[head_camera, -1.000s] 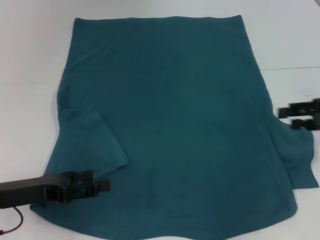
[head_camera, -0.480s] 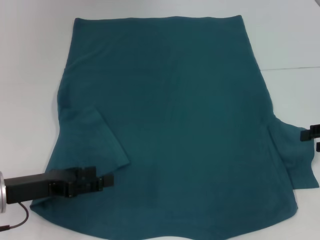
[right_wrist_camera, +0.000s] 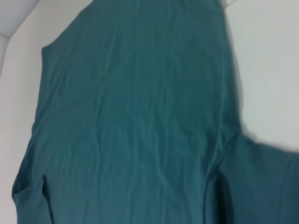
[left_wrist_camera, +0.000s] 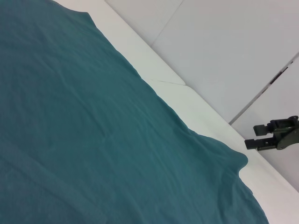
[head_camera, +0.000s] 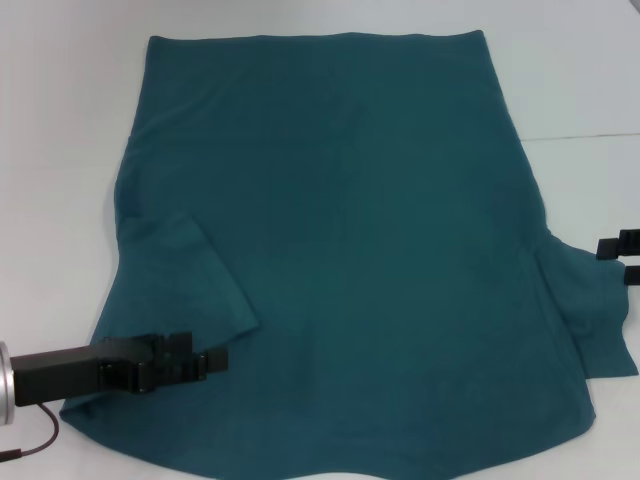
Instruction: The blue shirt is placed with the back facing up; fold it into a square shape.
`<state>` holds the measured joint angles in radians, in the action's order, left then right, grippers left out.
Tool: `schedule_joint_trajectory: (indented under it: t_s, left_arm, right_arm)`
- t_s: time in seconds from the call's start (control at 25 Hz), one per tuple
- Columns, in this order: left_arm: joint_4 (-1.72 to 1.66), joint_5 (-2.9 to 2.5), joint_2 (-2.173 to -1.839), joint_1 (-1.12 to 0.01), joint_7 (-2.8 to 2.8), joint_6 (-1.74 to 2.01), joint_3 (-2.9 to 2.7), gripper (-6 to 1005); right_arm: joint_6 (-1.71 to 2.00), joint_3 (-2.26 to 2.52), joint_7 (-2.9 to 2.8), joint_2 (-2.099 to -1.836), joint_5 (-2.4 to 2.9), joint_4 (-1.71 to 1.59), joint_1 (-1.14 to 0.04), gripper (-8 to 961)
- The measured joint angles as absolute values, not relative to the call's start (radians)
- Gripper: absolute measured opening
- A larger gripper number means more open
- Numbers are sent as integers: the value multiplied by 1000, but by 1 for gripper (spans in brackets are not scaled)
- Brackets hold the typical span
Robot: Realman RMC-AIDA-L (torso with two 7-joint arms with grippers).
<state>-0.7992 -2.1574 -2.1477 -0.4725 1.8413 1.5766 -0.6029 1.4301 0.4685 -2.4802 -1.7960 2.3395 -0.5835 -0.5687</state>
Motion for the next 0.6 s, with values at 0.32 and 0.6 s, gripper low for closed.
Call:
schedule_joint_trajectory:
  t_s: [0.32, 0.6]
  left_arm:
    - [-799, -2158, -2148, -472, 1841, 1571, -603, 859]
    - [-798, -2161, -2148, -472, 1850, 1564, -604, 859]
  right_arm:
    - [1456, 478, -2491, -1788, 2410, -591, -566, 729]
    - [1418, 477, -2488, -1794, 2434, -593, -566, 729]
